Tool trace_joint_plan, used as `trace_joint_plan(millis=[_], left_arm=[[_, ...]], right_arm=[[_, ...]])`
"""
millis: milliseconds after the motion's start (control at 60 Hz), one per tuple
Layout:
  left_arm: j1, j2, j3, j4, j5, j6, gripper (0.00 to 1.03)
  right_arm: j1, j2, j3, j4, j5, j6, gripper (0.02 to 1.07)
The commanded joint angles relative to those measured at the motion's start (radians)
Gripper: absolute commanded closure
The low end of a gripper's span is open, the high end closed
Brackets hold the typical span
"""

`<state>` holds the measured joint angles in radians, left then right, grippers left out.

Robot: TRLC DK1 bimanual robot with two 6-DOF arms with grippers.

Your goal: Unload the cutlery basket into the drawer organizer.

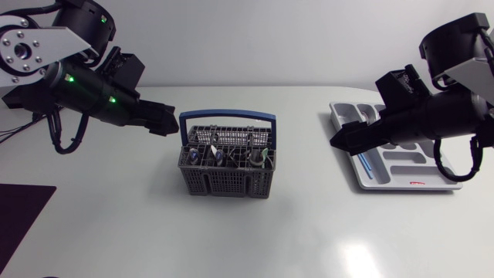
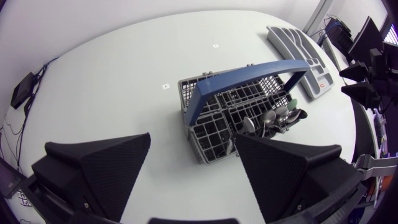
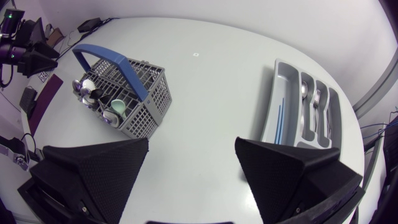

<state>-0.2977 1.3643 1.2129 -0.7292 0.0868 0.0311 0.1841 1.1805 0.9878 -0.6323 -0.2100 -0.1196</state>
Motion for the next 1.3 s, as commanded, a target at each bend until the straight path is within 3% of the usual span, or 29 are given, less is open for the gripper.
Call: trace_joint_plan(millis=[0,533,967,1283], left_arm=[[-0.008,0.013,0.033,-0.01,0.018,0.016,0.08],[-0.038,0.048,0.036,0.013,0.045,0.01,0.08],[-0.049,0.111,0.016,0.036,0.14,0.058,0.23],[-0.078,0.117,-0.027,0.039,0.139,0.109,0.32]], right_arm=[[0.018,0.014,0.0,-0.014,-0.005,0.012,0.07],[0.118,0.054,-0.037,-0.026,-0.008,0.012,0.07],[0.172,0.074,-0.063,-0.006,-0.008,0.028,0.07],[0.186,0.077,-0.084,0.008,-0.008,0.028,0.07]])
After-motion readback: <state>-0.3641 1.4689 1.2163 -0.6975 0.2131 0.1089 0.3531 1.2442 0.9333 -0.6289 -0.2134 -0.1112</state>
